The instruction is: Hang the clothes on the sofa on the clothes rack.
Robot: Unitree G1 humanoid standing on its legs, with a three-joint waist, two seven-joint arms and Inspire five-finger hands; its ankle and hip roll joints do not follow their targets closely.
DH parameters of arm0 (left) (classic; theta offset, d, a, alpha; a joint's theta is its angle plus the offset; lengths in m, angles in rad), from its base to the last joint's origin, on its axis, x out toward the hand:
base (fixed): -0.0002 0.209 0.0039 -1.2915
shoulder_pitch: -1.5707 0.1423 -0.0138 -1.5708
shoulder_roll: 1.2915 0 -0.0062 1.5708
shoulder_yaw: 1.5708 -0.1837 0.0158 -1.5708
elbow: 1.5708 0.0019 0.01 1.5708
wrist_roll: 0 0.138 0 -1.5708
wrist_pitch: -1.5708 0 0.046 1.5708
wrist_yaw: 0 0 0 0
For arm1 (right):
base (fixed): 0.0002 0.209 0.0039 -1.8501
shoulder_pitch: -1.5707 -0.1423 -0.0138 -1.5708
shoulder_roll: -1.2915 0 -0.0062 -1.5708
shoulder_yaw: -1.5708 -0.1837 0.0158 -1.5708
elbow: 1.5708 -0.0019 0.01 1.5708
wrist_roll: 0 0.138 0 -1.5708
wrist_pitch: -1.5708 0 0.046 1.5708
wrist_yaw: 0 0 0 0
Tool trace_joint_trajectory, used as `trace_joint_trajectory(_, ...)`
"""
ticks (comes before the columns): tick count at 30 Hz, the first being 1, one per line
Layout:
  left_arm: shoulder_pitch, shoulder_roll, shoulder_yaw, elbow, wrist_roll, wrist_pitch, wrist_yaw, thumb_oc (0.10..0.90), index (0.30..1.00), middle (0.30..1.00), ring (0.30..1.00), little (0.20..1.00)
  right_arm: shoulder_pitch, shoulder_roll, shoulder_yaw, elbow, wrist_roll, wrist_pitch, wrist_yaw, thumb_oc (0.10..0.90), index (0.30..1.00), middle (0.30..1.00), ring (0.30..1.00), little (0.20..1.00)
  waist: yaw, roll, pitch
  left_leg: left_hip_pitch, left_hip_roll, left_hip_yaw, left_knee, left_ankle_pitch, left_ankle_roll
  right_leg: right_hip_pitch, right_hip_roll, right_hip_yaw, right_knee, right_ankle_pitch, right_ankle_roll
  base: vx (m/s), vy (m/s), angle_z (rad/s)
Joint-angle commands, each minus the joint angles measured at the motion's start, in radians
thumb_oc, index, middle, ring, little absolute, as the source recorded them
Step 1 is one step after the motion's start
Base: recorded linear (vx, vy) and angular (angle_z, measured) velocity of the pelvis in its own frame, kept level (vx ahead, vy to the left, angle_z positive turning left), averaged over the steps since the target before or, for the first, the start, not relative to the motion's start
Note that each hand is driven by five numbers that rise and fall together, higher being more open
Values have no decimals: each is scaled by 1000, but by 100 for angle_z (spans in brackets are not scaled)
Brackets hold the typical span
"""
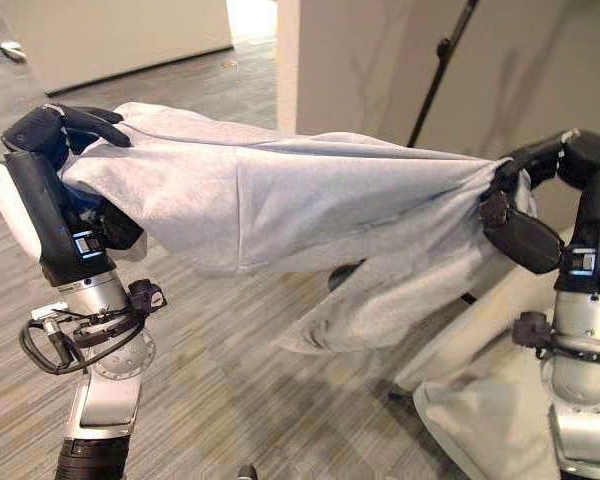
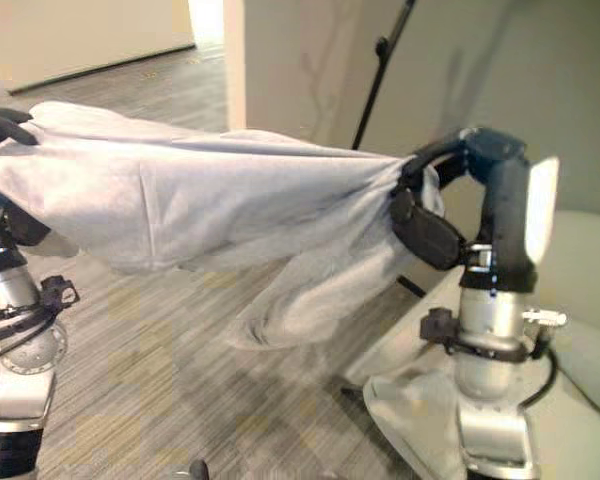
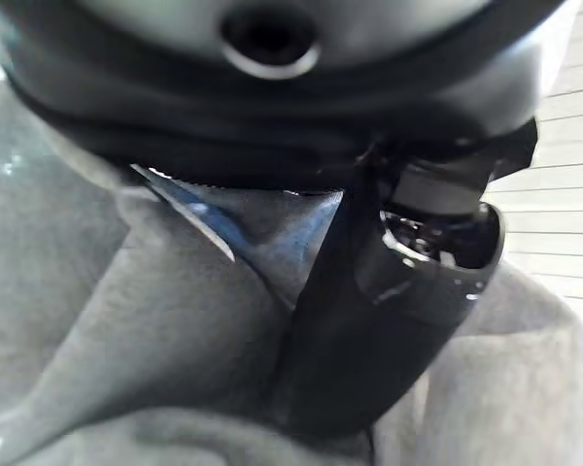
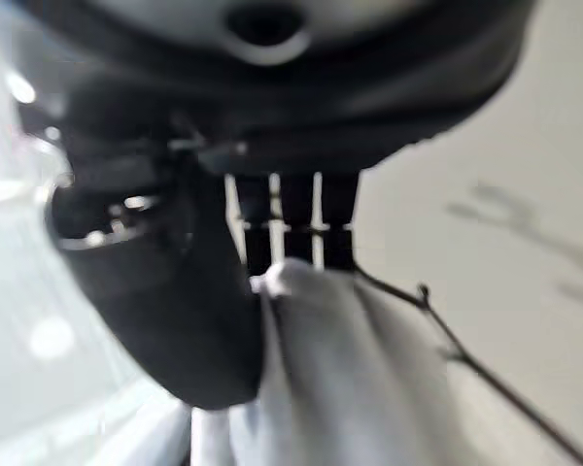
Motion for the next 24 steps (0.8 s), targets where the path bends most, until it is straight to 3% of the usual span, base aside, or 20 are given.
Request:
trace_joint_trajectory(1,-47,5,85,-52,-46,-57,-30,400,300,300,300,300,-112,-45,-145,22,47,-41,-89,400,300,300,300,300,-54,27,-97,94,-73,-1,-144,-79,42,-46,109,95,-10,15,37,-24,145,-31)
trace_joint_trajectory(2,-56,-11,66,-34,-58,-60,-50,400,300,300,300,300,-100,-57,-160,31,51,-48,-92,400,300,300,300,300,-71,18,-103,91,-82,-4,-144,-85,37,-65,182,159,-29,-10,14,71,71,-31)
trace_joint_trajectory(3,-63,-13,54,-23,-61,-61,-56,400,300,300,300,300,-97,-62,-169,33,54,-51,-97,400,300,300,300,300,-83,13,-103,88,-87,-9,-144,-89,36,-69,206,189,-48,-11,8,63,42,-23)
trace_joint_trajectory(6,-92,-10,30,0,-55,-62,-72,400,300,300,300,300,-84,-57,-191,28,51,-57,-109,400,300,300,300,300,-99,5,-113,75,-98,-14,-144,-89,34,-60,235,231,-137,16,1,61,-23,10)
trace_joint_trajectory(7,-85,-24,21,6,-51,-68,-89,400,300,300,300,300,-68,-47,-208,19,55,-63,-107,400,300,300,300,300,-110,3,-131,79,-106,-22,-144,-105,32,-8,254,269,-208,7,-5,37,-26,16)
trace_joint_trajectory(12,-66,-39,28,-7,-72,-78,-110,400,300,300,300,300,-74,-35,-194,21,71,-68,-93,400,300,300,300,300,-100,12,-163,99,-104,5,-113,-112,20,54,269,279,-298,29,-5,105,-37,0)
trace_joint_trajectory(13,-75,-38,28,-4,-76,-82,-109,400,300,300,300,300,-88,-37,-181,23,73,-70,-91,400,300,300,300,300,-95,5,-152,72,-98,20,-45,-126,8,76,271,281,-318,30,-7,-7,-94,-19)
trace_joint_trajectory(14,-94,-38,26,-8,-73,-86,-101,400,300,300,300,300,-104,-50,-164,28,79,-72,-84,400,300,300,300,300,-83,-17,-121,-9,-69,44,148,-121,-33,118,257,289,-351,31,-19,-55,-98,-34)
trace_joint_trajectory(15,-96,-37,26,-8,-73,-87,-100,400,300,300,300,300,-107,-51,-164,30,79,-73,-85,400,300,300,300,300,-82,-18,-117,-24,-62,44,180,-129,-39,120,260,290,-356,34,-24,-61,-90,-28)
trace_joint_trajectory(17,-87,-42,45,-6,-56,-88,-71,400,300,300,300,300,-114,-55,-137,45,65,-69,-87,400,300,300,300,300,-55,-25,-98,-110,-1,41,357,-67,-72,162,266,300,-375,12,-42,23,-37,-13)
trace_joint_trajectory(18,-87,-42,45,-5,-54,-88,-67,400,300,300,300,300,-116,-55,-135,44,63,-68,-88,400,300,300,300,300,-55,-22,-97,-121,8,40,377,-74,-75,161,273,301,-375,11,-45,104,44,-16)
trace_joint_trajectory(19,-88,-42,60,-1,-46,-89,-52,400,300,300,300,300,-110,-50,-131,37,48,-69,-86,400,300,300,300,300,-52,-24,-97,-138,53,47,346,-82,-64,168,259,302,-375,8,-35,81,77,-22)
trace_joint_trajectory(22,-83,-30,71,1,-39,-85,-40,400,300,300,300,300,-107,-47,-127,34,34,-67,-91,400,300,300,300,300,-48,-24,-114,-115,64,38,236,-98,-46,159,245,312,-375,6,-23,129,130,4)
trace_joint_trajectory(24,-75,-19,84,7,-27,-73,-13,400,300,300,300,300,-110,-40,-119,33,-7,-50,-123,400,300,300,300,300,-33,-2,-123,-116,114,-53,46,-11,-60,163,239,345,-373,-9,-9,249,310,-16)
